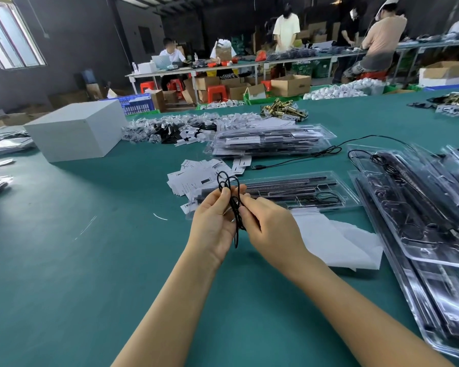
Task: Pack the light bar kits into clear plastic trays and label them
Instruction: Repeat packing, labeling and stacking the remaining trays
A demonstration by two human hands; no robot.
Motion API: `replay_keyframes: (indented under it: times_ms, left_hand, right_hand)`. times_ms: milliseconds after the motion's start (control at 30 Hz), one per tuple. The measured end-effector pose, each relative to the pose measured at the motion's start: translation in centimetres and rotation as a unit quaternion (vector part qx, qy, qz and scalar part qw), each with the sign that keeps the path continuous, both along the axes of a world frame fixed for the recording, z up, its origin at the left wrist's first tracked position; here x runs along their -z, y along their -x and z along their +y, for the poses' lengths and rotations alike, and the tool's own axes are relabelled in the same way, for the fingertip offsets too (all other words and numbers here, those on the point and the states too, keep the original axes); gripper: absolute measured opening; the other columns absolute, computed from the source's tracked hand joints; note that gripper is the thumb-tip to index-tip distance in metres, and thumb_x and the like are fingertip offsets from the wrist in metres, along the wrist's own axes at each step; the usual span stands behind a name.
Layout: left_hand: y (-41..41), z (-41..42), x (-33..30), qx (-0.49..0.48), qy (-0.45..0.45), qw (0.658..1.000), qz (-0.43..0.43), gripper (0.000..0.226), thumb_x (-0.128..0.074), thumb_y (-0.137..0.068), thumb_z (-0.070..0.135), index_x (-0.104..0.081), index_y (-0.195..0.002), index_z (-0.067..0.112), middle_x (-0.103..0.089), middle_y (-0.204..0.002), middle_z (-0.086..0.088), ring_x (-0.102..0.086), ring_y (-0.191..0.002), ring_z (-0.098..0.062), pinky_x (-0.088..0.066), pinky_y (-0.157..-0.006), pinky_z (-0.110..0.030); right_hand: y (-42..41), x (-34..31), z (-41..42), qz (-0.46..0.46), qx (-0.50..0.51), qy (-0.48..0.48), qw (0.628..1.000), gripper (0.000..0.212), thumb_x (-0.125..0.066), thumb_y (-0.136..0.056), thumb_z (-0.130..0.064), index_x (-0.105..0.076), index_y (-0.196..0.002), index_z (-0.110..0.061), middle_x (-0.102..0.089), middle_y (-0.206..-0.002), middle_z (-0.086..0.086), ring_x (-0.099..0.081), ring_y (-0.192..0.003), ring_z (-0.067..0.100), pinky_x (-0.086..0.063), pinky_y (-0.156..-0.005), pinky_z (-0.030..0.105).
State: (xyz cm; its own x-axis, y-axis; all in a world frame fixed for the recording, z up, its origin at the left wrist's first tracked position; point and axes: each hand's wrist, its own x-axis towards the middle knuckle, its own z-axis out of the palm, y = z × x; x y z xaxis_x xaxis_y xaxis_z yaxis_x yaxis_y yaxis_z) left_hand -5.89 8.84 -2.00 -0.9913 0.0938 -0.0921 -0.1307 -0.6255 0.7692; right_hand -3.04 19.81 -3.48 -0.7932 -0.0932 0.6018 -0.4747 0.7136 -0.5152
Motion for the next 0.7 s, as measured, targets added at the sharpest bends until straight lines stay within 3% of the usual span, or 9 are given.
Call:
replay_keyframes:
  times_ms: [100,233,400,500,633,700]
  left_hand:
    - [0.12,-0.16,0.21,-0.013,0.019,1.0,0.003,0.015,-0.047,-0.1,0.01,-0.058,-0.1,0.001,-0.068,-0.105,-0.016,-0.061,-0.104,-0.03,-0.044,-0.105,-0.044]
    - [0.26,-0.5,0.09,-0.018,-0.01,1.0,0.005,0.017,-0.047,-0.099,0.01,-0.061,-0.094,0.001,-0.069,-0.099,-0.015,-0.063,-0.099,-0.028,-0.049,-0.097,-0.04]
    - [0.42,-0.53,0.02,-0.038,-0.034,0.999,-0.008,0.022,-0.043,-0.101,0.009,-0.061,-0.09,0.001,-0.066,-0.102,-0.019,-0.061,-0.098,-0.029,-0.049,-0.096,-0.039]
    - [0.33,-0.69,0.1,-0.057,0.002,0.998,0.002,0.022,-0.044,-0.101,0.009,-0.062,-0.095,-0.001,-0.067,-0.104,-0.02,-0.063,-0.096,-0.027,-0.051,-0.094,-0.039]
    - [0.27,-0.85,0.27,-0.078,0.079,0.994,-0.001,0.027,-0.046,-0.101,0.012,-0.06,-0.114,-0.006,-0.07,-0.096,-0.01,-0.065,-0.079,-0.02,-0.057,-0.069,-0.031]
    - [0.15,-0.84,0.32,-0.085,0.119,0.989,-0.003,0.027,-0.048,-0.1,0.014,-0.061,-0.115,-0.005,-0.07,-0.096,-0.009,-0.063,-0.081,-0.021,-0.056,-0.066,-0.029]
  right_hand:
    - [0.19,0.13,0.08,-0.015,-0.023,0.025,0.999,0.031,-0.05,-0.098,-0.017,-0.061,-0.125,-0.009,-0.058,-0.087,0.007,-0.056,-0.08,0.025,-0.048,-0.071,0.042]
    - [0.3,0.26,0.07,-0.045,-0.068,0.049,0.995,0.04,-0.054,-0.094,-0.015,-0.053,-0.134,-0.012,-0.046,-0.092,0.003,-0.048,-0.079,0.016,-0.043,-0.072,0.028]
    - [0.6,0.49,-0.02,-0.065,-0.083,0.054,0.993,0.051,-0.058,-0.091,-0.009,-0.047,-0.14,-0.016,-0.053,-0.089,0.005,-0.048,-0.079,0.015,-0.039,-0.074,0.019]
    - [0.89,0.53,-0.27,-0.094,-0.088,0.1,0.987,0.048,-0.059,-0.091,-0.006,-0.05,-0.138,-0.015,-0.055,-0.09,0.003,-0.055,-0.08,0.018,-0.047,-0.077,0.027]
    - [0.98,0.57,-0.31,-0.108,-0.085,0.145,0.98,0.04,-0.059,-0.091,-0.003,-0.06,-0.128,-0.018,-0.051,-0.084,0.0,-0.06,-0.075,0.019,-0.049,-0.07,0.03]
    - [0.95,0.62,-0.16,-0.103,-0.08,0.146,0.981,0.035,-0.058,-0.091,-0.002,-0.063,-0.123,-0.016,-0.053,-0.086,0.004,-0.06,-0.075,0.02,-0.05,-0.071,0.035]
